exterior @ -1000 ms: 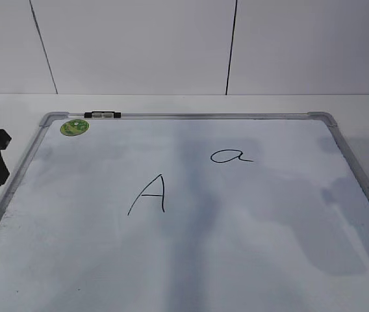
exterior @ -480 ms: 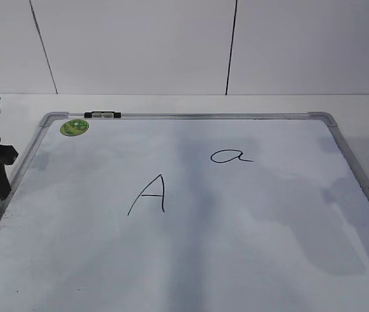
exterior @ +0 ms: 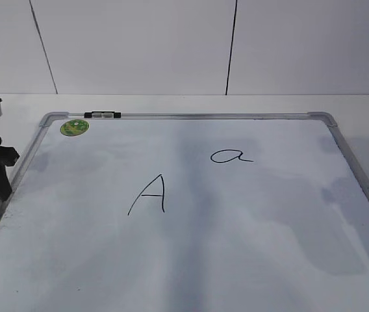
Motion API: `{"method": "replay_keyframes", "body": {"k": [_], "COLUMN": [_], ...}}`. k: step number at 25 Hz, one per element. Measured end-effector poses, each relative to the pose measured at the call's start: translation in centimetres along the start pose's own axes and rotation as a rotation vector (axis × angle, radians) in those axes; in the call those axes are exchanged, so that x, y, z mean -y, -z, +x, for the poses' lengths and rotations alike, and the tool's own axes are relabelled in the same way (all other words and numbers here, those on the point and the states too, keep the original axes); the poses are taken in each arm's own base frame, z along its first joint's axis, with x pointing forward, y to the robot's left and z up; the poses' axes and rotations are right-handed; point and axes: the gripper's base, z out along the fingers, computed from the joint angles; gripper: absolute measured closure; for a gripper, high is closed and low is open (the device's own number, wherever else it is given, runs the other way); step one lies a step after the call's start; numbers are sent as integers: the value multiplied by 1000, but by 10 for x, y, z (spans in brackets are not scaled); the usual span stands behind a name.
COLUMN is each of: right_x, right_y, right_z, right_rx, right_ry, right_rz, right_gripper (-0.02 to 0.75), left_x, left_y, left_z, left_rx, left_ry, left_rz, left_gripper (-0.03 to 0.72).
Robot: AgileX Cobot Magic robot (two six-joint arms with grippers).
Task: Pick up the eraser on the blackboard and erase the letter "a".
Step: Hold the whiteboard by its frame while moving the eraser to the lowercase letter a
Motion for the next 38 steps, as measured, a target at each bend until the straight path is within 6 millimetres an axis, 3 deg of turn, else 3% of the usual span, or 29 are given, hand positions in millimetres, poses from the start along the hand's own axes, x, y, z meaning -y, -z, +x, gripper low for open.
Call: {"method": "replay_keyframes", "body": {"k": [28,34,38], "right_x": [0,0,0], "right_y": [0,0,0], "right_z": [0,0,0], "right_rx": [2,2,2], "right_ry": [-1,-1,-1], "right_rz": [0,0,0], "right_gripper": [169,169,169], "left_x": [-2,-2,-2], "left_y": [-8,-9,-11], "left_z": [-2,-4,-4], "left_rx": [-5,-14,-22], "left_ry": [1,7,16], "left_rz": [-6,2,10], "left_gripper": [458,631,643]}}
